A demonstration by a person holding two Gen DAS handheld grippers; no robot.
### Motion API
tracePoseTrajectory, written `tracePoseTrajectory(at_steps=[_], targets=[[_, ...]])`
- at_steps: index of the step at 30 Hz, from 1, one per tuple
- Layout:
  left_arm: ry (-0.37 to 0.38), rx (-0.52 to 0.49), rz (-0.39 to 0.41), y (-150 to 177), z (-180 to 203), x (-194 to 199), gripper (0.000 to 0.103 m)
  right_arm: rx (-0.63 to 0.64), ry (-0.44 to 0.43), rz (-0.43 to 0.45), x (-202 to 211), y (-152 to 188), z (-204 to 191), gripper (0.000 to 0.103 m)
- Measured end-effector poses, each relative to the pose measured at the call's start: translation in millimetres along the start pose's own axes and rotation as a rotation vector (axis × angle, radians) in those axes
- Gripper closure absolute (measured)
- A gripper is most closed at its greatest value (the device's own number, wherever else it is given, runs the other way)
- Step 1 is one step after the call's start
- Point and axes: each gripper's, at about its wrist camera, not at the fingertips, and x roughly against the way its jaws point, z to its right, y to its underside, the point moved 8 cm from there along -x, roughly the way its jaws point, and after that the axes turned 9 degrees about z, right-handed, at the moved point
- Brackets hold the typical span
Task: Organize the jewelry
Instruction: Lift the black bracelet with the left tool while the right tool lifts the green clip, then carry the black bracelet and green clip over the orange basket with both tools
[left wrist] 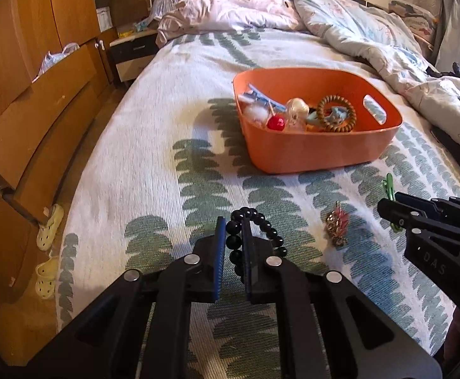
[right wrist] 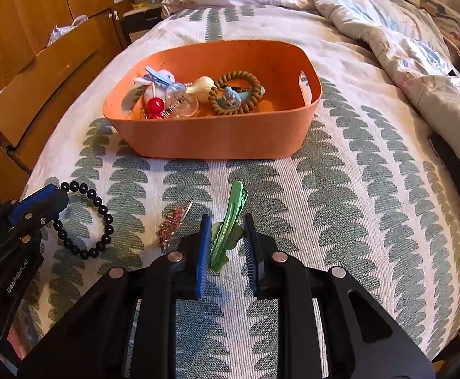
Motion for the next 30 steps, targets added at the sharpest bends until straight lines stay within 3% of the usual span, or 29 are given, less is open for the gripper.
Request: tracePoseTrajectory(at_steps=[22, 30], targets=[[0.028, -0.038, 0.123, -41.8, 15.8, 28.5, 0.093, -0.028, -0.021, 0.104, 32.5, -31.8, 4.8, 0.083], [0.034, -0.069, 0.183, -73.9, 26.0, 38.9, 0.093, -0.049, -0.034, 0.168, 49.9, -58.4, 11.6, 0.083]])
